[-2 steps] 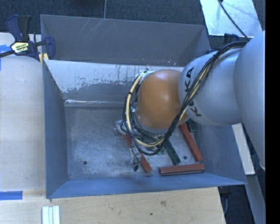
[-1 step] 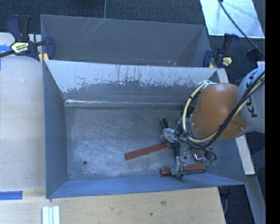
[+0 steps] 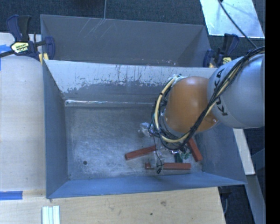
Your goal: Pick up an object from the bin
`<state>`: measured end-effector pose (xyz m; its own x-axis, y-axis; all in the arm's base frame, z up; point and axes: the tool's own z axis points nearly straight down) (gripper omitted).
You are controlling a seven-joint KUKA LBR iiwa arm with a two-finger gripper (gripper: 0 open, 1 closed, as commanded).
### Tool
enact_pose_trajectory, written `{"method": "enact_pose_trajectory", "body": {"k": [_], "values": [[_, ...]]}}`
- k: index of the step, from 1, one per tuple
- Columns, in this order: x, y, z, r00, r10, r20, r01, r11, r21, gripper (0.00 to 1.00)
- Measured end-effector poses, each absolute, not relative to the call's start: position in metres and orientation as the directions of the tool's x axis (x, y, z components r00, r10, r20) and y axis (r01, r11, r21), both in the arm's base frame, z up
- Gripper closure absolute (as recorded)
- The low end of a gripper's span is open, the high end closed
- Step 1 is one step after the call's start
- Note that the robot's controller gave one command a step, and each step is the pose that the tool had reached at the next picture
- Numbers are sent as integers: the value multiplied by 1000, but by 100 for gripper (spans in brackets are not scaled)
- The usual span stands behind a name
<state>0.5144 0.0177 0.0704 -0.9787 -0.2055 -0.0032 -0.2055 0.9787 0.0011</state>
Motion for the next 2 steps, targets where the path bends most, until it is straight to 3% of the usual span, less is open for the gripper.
{"method": "enact_pose_trajectory", "body": {"k": [1, 2], "values": [[514, 14, 72, -980, -197, -3, -197, 980, -1, 100], [514, 14, 71, -980, -197, -2, -197, 980, 0, 0]]}}
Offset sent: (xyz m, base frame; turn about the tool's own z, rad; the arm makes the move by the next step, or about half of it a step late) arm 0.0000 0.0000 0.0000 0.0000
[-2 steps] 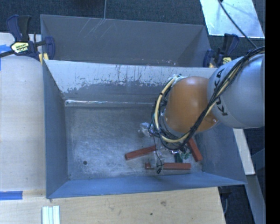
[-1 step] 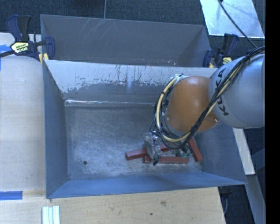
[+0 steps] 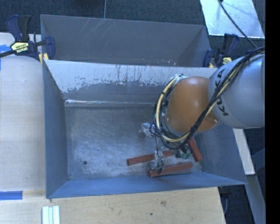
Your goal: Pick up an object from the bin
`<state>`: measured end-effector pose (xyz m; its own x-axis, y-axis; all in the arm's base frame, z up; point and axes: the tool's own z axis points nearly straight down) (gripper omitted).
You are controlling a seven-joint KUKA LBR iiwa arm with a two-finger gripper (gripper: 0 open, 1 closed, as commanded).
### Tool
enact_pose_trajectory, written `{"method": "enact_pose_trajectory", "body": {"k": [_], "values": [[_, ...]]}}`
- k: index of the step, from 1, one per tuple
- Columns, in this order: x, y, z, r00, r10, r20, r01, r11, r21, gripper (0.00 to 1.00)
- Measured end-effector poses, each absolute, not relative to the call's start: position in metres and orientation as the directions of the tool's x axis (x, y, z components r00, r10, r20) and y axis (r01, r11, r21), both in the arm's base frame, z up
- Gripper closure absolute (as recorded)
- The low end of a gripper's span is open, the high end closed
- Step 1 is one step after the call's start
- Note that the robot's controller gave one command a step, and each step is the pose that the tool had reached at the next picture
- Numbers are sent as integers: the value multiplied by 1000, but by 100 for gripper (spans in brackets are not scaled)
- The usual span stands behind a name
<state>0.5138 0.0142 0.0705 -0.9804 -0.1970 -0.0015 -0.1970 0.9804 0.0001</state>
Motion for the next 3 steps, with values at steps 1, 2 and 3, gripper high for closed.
{"method": "enact_pose_trajectory", "body": {"k": [1, 2, 3], "values": [[514, 14, 71, -981, -196, -3, -196, 981, 0, 100], [530, 34, 191, -975, -223, -13, -223, 975, -2, 100], [547, -19, 270, -977, -215, -12, -215, 977, -6, 100]]}}
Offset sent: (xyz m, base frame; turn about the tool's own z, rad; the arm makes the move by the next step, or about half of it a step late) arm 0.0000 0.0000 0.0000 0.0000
